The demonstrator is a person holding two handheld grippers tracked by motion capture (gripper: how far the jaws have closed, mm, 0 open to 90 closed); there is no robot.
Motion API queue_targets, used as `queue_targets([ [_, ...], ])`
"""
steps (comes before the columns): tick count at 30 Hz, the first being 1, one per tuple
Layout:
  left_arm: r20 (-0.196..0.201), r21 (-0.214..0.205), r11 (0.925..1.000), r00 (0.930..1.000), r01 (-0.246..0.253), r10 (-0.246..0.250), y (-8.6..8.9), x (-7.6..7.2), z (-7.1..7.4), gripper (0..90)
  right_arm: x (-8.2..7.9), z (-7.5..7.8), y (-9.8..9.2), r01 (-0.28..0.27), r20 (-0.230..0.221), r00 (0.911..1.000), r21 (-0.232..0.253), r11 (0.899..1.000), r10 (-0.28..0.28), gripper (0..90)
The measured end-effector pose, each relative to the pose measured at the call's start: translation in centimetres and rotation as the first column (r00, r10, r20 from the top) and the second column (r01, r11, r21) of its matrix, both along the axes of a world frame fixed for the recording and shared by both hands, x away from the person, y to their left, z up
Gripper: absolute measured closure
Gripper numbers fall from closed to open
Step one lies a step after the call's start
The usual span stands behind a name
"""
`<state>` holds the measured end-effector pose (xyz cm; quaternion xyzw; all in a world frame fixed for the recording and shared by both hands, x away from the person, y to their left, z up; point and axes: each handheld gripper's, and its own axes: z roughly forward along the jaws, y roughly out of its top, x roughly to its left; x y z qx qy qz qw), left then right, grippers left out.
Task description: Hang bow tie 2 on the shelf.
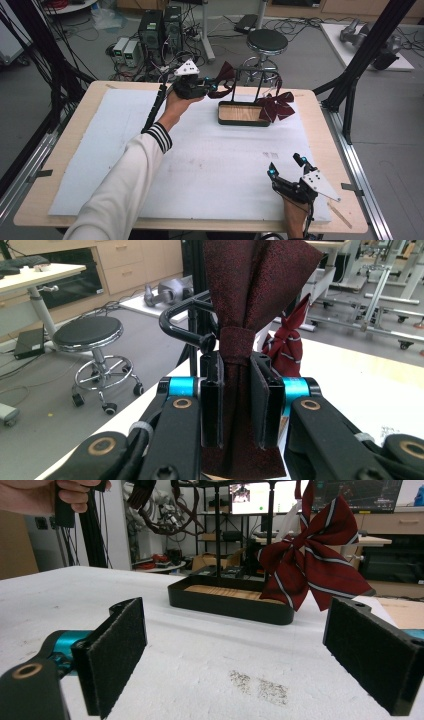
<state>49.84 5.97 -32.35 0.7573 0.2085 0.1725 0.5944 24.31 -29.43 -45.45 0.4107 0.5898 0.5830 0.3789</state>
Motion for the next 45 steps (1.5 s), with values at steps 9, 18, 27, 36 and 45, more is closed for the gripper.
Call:
queue_targets([
  [9,0.011,-0.021,0.9995,0.9997,-0.022,0.023,-0.3,0.6,0.2,77.1,0.0,0.0,0.0,0.000,-0.004,1.0000,-0.004,1.000,0.000,9.4],
  [18,-0.008,-0.037,0.9959,0.9966,-0.082,0.082,-0.1,1.1,-0.1,77.1,0.0,0.0,0.1,0.001,-0.007,1.0000,-0.007,1.000,-0.001,9.4],
  [27,-0.026,-0.039,0.9938,0.9944,-0.104,0.103,0.0,1.2,-0.3,76.9,0.0,0.0,0.0,0.003,-0.001,1.0000,-0.007,1.000,-0.003,9.4],
  [36,-0.039,-0.017,0.9914,0.9909,-0.130,0.129,0.0,1.3,-0.4,73.7,0.0,0.0,0.0,0.002,-0.001,1.0000,-0.002,1.000,-0.002,9.4],
  [45,-0.079,-0.013,0.9872,0.9844,-0.159,0.157,0.5,1.7,-0.9,24.3,0.0,0.0,0.0,-0.003,0.009,1.0000,-0.006,1.000,0.003,9.4],
])
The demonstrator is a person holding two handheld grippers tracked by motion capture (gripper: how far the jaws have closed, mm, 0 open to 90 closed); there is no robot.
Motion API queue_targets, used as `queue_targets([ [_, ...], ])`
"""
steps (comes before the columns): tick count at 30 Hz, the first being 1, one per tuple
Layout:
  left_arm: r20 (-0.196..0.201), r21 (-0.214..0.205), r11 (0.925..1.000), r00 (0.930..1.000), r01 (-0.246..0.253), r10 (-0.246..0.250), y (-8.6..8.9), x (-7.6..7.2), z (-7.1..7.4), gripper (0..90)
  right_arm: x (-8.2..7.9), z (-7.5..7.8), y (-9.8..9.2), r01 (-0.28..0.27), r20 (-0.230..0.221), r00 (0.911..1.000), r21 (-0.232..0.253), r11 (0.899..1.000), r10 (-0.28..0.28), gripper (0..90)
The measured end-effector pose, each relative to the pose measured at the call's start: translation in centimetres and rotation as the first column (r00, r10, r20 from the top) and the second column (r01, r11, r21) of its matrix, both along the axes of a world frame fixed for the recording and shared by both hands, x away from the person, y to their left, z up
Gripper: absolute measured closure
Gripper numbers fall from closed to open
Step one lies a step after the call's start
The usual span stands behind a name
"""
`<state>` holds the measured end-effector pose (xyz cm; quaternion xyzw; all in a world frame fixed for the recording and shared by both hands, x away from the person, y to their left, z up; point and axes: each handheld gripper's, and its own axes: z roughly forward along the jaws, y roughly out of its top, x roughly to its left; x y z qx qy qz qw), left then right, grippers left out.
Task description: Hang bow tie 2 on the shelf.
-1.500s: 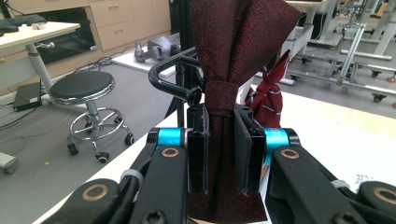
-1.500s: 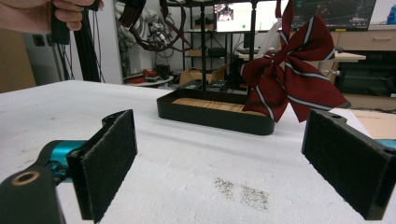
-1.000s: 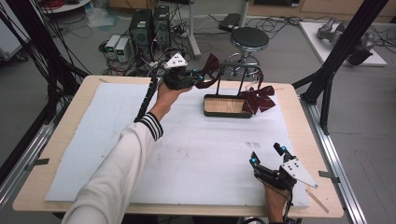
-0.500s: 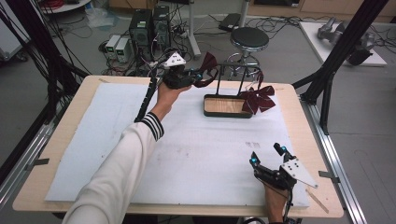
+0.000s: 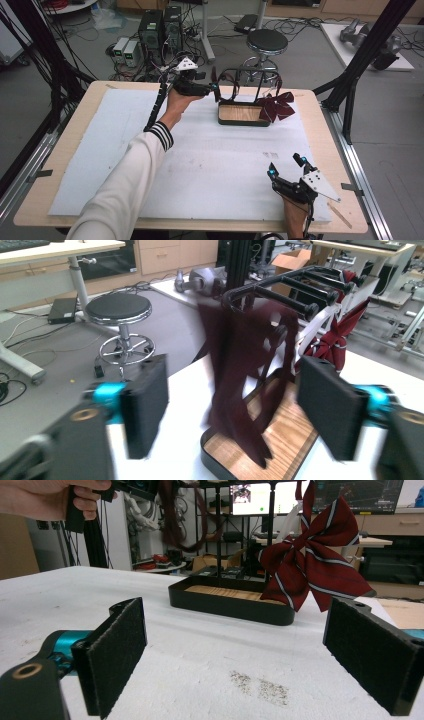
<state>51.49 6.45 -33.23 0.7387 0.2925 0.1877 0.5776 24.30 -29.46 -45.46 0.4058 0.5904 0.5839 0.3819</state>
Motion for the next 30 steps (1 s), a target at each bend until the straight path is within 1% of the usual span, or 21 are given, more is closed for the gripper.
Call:
queue_targets([
  [1,0.008,0.007,1.0000,1.0000,0.003,-0.004,0.1,0.0,0.0,21.1,0.0,0.0,0.0,0.000,0.001,1.0000,-0.001,1.000,0.000,9.4],
  [3,0.010,0.006,0.9999,0.9999,0.011,-0.011,0.2,-0.2,0.0,16.9,0.0,0.0,0.0,-0.001,0.000,1.0000,-0.001,1.000,0.001,9.4],
  [5,0.010,0.008,0.9999,0.9999,0.012,-0.012,0.4,-0.5,0.0,16.2,0.0,0.0,0.0,-0.002,0.000,1.0000,-0.002,1.000,0.002,9.4],
  [7,0.018,0.013,0.9999,0.9998,0.009,-0.009,0.7,-1.1,-0.1,15.9,0.0,0.0,0.0,-0.004,0.001,1.0000,-0.001,1.000,0.004,9.4],
  [9,0.034,0.001,1.0000,0.9994,0.008,-0.008,1.2,-1.8,-0.1,15.4,0.0,0.0,0.0,-0.011,-0.007,0.9999,0.006,1.000,0.011,9.4],
  [12,0.053,0.008,0.9999,0.9986,0.008,-0.008,1.8,-2.8,-0.1,14.0,0.1,0.0,-0.1,-0.020,-0.011,0.9997,0.006,1.000,0.020,9.4],
  [14,0.085,0.029,0.9995,0.9962,0.014,-0.017,2.5,-3.6,-0.2,13.9,0.1,0.0,-0.1,-0.021,-0.007,0.9998,0.001,1.000,0.021,9.4],
  [15,0.101,0.034,0.9991,0.9945,0.024,-0.027,3.0,-4.0,-0.3,13.9,0.1,0.0,0.0,-0.024,-0.015,0.9996,0.005,1.000,0.024,9.4],
  [16,0.104,0.032,0.9988,0.9937,0.038,-0.041,3.5,-4.4,-0.4,13.9,0.1,0.0,0.0,-0.026,-0.014,0.9996,0.005,1.000,0.026,9.4],
  [19,0.115,0.011,0.9991,0.9925,0.040,-0.041,5.1,-5.8,-0.6,13.9,0.1,0.0,-0.1,-0.031,-0.015,0.9994,0.004,1.000,0.031,9.4],
  [20,0.119,0.003,0.9990,0.9919,0.044,-0.044,5.6,-6.3,-0.6,13.9,0.1,0.0,-0.1,-0.030,-0.009,0.9995,0.000,1.000,0.030,9.4],
  [23,0.144,-0.007,0.9984,0.9880,0.056,-0.054,7.3,-8.2,-0.7,13.8,0.0,0.0,-0.1,-0.032,-0.011,0.9994,0.002,0.999,0.032,9.4],
  [24,0.150,-0.007,0.9985,0.9872,0.055,-0.053,7.9,-8.8,-0.7,13.8,0.0,0.0,-0.1,-0.032,-0.009,0.9995,0.003,0.999,0.032,9.4],
  [26,0.163,-0.021,0.9985,0.9854,0.051,-0.047,9.1,-10.2,-1.0,13.8,0.0,0.0,-0.1,-0.032,-0.013,0.9994,0.005,0.999,0.032,9.4],
  [27,0.167,-0.018,0.9986,0.9849,0.050,-0.046,9.8,-10.8,-1.1,13.8,0.0,0.0,0.0,-0.031,-0.013,0.9994,0.006,1.000,0.031,9.4],
  [29,0.187,-0.009,0.9992,0.9816,0.040,-0.038,11.1,-12.1,-1.5,13.8,0.0,0.0,-0.1,-0.026,-0.008,0.9996,0.001,1.000,0.026,9.4],
  [30,0.188,-0.012,0.9994,0.9816,0.033,-0.030,11.8,-12.8,-1.8,13.8,0.0,0.0,0.0,-0.025,-0.013,0.9996,0.004,1.000,0.025,9.4],
])
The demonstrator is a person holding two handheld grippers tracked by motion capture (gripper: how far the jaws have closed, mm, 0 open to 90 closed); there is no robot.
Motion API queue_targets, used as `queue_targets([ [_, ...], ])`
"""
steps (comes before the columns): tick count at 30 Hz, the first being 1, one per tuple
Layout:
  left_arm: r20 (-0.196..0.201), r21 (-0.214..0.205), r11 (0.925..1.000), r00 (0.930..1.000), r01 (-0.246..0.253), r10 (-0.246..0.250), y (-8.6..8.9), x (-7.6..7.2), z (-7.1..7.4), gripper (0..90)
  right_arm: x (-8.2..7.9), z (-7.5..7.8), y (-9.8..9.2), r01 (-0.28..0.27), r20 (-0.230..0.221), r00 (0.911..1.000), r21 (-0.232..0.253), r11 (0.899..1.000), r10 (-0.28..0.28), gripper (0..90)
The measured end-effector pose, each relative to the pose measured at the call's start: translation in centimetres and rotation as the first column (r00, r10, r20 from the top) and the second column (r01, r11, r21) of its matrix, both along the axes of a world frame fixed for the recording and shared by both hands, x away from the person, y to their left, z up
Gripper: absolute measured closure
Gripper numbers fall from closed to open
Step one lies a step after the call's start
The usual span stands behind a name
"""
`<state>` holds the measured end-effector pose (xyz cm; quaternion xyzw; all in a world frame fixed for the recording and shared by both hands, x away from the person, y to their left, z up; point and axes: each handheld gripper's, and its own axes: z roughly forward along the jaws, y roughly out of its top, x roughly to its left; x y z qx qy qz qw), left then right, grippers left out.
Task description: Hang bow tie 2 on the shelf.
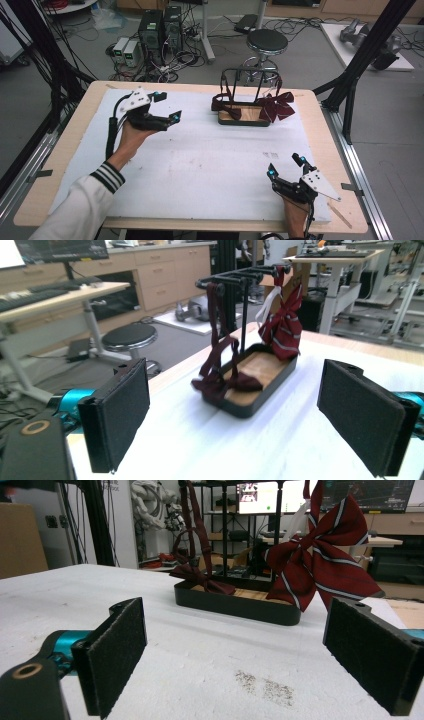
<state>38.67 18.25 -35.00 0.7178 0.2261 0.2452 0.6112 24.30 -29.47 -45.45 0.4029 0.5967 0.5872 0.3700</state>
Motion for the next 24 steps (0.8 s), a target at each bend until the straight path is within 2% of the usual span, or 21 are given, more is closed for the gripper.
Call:
queue_targets([
  [4,0.019,-0.050,0.9980,0.9990,-0.039,0.040,3.2,-3.0,-1.5,13.8,0.0,0.0,0.0,0.005,0.007,1.0000,-0.008,1.000,-0.005,9.4],
  [7,-0.004,-0.081,0.9945,0.9978,-0.067,0.067,5.2,-4.9,-3.1,13.7,0.0,0.0,0.1,0.011,0.007,0.9999,-0.012,1.000,-0.011,9.4],
  [9,-0.002,-0.081,0.9927,0.9960,-0.090,0.090,6.4,-6.1,-4.2,13.7,0.0,0.0,0.1,0.016,0.010,0.9998,-0.013,1.000,-0.015,9.4],
  [12,0.009,-0.099,0.9857,0.9904,-0.137,0.138,7.7,-7.8,-6.1,13.5,-0.1,0.0,0.2,0.017,0.012,0.9998,-0.015,1.000,-0.017,9.4],
  [14,0.011,-0.113,0.9814,0.9875,-0.155,0.157,8.3,-8.5,-7.3,13.5,-0.1,0.0,0.2,0.021,0.015,0.9997,-0.017,1.000,-0.021,9.4],
  [17,-0.009,-0.136,0.9732,0.9825,-0.186,0.186,9.1,-9.2,-8.8,13.3,-0.1,0.0,0.1,0.023,0.013,0.9997,-0.016,1.000,-0.023,9.4],
  [20,-0.002,-0.156,0.9674,0.9795,-0.199,0.202,9.4,-9.6,-9.5,13.3,-0.1,0.0,0.1,0.025,0.012,0.9996,-0.015,1.000,-0.024,9.4],
  [24,0.016,-0.160,0.9661,0.9780,-0.203,0.208,9.2,-9.8,-10.0,13.3,-0.1,0.0,0.1,0.026,0.011,0.9996,-0.014,1.000,-0.025,9.4],
])
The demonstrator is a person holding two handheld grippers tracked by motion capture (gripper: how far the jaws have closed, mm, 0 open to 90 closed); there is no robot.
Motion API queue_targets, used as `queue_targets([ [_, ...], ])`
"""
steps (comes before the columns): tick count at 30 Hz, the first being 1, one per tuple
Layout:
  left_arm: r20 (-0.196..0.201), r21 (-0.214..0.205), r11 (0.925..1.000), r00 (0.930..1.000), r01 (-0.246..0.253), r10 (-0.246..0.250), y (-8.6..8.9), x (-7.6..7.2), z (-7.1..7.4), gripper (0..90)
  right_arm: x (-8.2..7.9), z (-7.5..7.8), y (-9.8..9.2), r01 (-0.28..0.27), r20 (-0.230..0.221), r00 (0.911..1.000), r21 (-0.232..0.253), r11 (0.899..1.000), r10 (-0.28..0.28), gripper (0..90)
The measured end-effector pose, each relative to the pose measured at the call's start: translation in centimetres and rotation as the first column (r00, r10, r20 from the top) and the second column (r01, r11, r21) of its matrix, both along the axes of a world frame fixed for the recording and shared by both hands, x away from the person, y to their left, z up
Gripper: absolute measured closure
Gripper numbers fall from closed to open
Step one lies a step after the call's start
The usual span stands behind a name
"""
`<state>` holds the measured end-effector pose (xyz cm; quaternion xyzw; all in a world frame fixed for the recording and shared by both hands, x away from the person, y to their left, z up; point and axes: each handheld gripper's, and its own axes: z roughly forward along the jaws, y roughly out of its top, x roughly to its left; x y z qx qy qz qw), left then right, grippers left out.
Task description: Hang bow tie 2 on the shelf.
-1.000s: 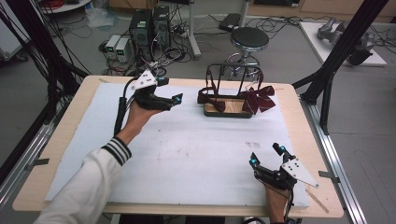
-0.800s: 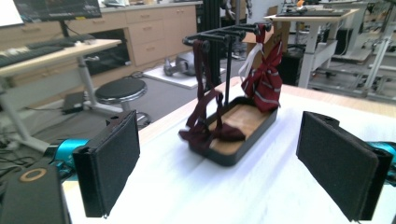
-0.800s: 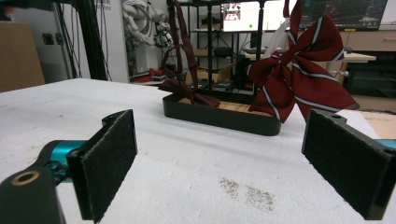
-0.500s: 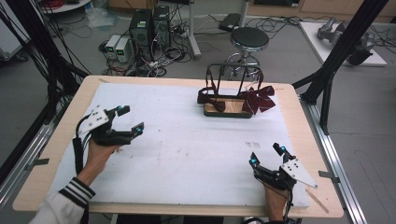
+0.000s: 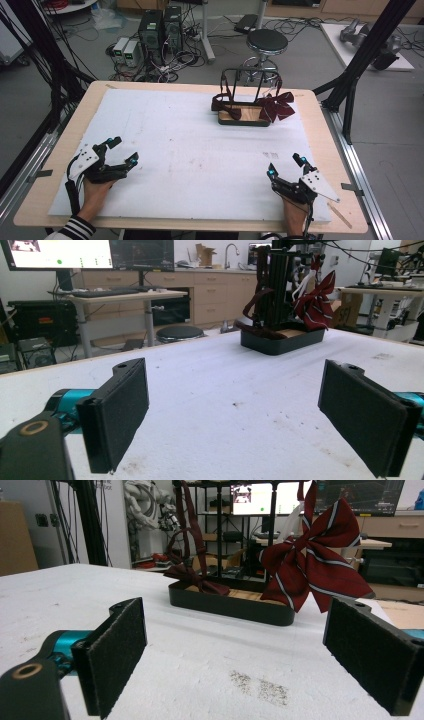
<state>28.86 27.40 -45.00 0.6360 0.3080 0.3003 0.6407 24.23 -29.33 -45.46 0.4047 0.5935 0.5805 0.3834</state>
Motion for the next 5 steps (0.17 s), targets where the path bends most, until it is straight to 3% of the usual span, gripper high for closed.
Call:
queue_targets([
  [5,0.015,-0.019,0.9998,0.9999,-0.008,0.008,-0.23,0.05,-0.39,13.2,-0.01,-0.01,0.04,0.001,0.005,1.0000,-0.007,1.000,-0.001,9.4],
])
